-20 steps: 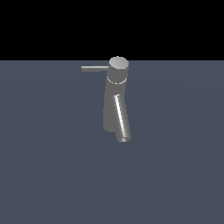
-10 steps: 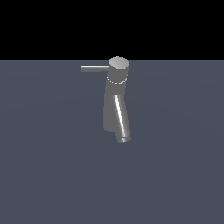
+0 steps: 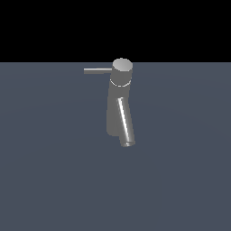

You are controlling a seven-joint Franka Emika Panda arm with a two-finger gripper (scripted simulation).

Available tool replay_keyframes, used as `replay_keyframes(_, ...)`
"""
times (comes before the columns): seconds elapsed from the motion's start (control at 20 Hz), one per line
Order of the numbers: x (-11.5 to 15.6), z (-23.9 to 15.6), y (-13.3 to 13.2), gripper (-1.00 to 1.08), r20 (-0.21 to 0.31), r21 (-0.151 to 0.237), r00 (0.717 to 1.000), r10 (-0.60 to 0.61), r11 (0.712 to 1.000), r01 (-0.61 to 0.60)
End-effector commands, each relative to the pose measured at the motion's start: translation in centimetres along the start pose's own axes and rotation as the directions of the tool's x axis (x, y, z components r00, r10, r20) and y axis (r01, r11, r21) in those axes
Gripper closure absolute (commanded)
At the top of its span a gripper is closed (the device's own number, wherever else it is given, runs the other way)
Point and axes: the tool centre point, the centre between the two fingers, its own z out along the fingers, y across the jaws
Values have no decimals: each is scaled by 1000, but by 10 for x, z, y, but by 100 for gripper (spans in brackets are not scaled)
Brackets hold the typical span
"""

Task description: Turn on the faucet by rotating a designated handle.

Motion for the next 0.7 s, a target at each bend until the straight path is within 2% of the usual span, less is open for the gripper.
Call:
replay_keyframes(0.0, 4, 12, -6, 108, -16, 23, 998, 67, 997, -67)
replay_keyframes(0.3, 16, 39, -20, 108, -47, 78, 976, 215, 974, -211)
replay_keyframes(0.65, 33, 68, -35, 108, -71, 143, 925, 373, 922, -361)
